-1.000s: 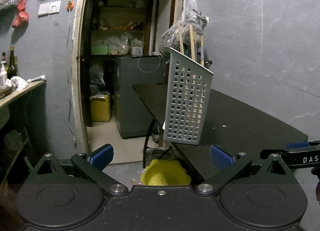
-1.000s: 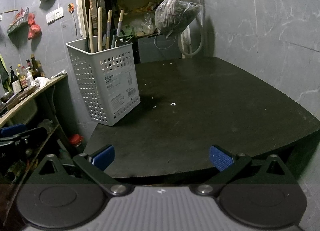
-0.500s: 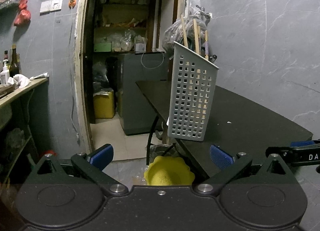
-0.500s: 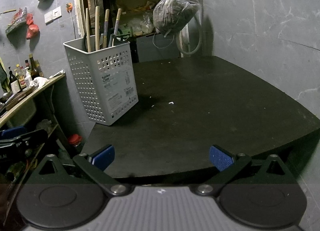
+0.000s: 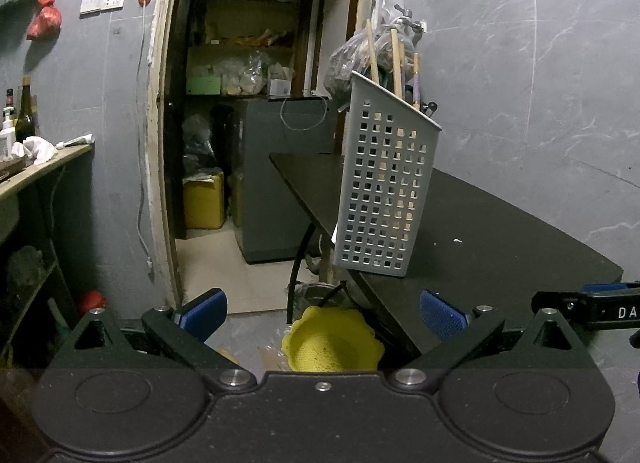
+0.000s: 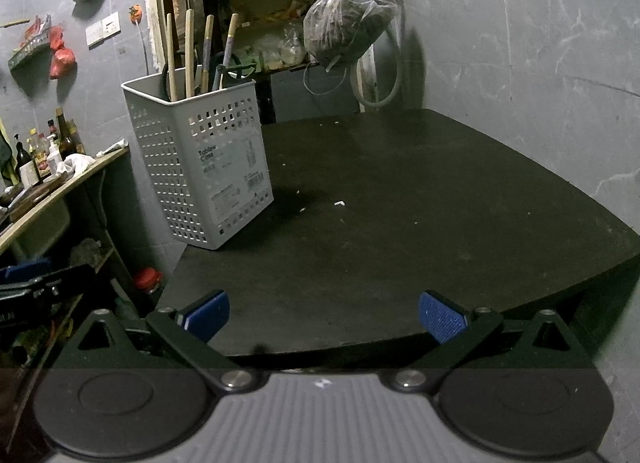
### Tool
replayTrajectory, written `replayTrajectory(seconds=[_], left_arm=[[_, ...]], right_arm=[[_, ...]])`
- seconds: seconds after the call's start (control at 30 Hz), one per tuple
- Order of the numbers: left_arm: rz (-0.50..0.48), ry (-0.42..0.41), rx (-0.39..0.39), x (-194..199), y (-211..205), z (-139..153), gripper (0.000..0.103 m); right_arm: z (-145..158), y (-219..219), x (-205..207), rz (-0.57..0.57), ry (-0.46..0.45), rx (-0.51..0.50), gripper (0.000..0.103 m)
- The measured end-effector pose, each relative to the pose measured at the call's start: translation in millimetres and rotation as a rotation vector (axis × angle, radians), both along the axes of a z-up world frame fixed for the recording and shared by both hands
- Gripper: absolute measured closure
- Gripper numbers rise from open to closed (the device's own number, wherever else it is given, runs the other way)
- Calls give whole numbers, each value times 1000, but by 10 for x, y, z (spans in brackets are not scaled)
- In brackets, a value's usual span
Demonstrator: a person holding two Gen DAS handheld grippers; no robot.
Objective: Organize utensils
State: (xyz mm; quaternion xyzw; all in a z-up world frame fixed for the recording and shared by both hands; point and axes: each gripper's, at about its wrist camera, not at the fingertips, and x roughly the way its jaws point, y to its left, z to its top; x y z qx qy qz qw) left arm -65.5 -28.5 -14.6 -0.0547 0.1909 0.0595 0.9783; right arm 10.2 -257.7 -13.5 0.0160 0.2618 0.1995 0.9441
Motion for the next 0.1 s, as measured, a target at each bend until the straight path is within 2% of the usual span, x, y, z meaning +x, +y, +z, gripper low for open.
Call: replayTrajectory(seconds=[0.1], left_arm=[[2, 3, 5, 16, -9, -3, 1]], right_arm=[[-2, -1, 3, 0, 1, -2, 0]])
